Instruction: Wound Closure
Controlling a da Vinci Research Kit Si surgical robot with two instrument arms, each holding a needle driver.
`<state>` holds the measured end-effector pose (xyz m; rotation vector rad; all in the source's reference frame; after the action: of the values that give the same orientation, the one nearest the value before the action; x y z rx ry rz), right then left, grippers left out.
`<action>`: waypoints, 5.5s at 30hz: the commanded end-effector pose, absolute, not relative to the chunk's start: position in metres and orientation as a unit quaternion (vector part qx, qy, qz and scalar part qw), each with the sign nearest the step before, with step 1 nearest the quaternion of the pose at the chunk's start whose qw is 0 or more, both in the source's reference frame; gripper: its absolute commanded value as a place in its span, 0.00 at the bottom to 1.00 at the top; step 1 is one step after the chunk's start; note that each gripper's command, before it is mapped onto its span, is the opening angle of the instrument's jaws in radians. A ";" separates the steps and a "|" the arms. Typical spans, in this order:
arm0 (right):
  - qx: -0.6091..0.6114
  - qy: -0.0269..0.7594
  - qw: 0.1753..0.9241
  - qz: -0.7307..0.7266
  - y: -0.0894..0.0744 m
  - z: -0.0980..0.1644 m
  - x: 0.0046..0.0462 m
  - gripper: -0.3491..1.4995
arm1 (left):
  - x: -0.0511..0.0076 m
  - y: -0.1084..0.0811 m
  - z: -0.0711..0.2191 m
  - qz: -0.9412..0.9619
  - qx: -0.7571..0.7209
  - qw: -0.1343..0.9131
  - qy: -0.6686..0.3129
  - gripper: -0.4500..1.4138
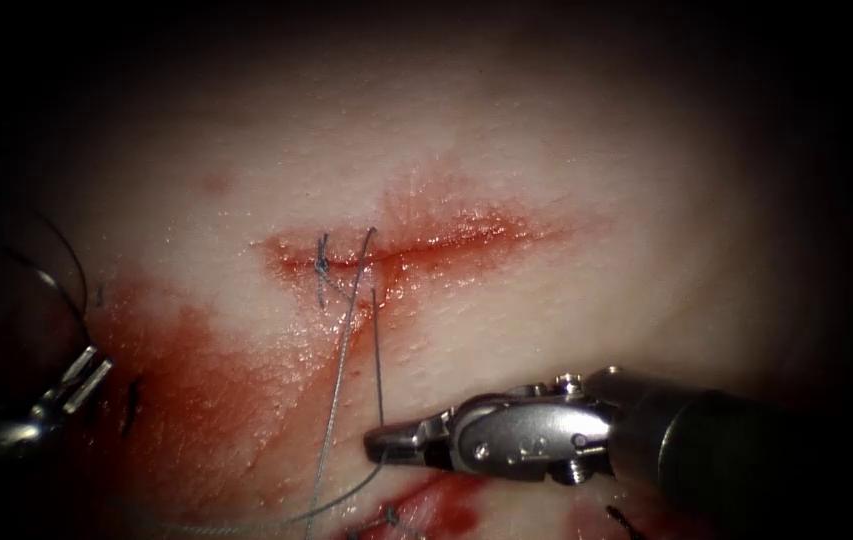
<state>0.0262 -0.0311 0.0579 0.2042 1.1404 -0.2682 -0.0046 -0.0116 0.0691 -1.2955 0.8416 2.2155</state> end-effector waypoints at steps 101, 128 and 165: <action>0.005 0.576 0.813 0.086 -0.016 0.070 0.0194 0.94 | -0.0054 -0.009 0.065 0.782 -0.494 0.175 0.338 0.00; -0.003 0.593 0.803 0.062 -0.018 0.074 0.0266 0.68 | -0.0095 -0.011 0.066 0.787 -0.511 0.153 0.309 0.00; 0.229 0.517 0.810 -0.156 -0.035 0.051 0.0296 0.00 | -0.0095 -0.012 0.067 0.792 -0.510 0.148 0.301 0.00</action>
<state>0.0286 -0.0349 0.0511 0.4973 1.0969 -0.3349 -0.0090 -0.0121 0.0668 -1.4639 0.8637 2.2794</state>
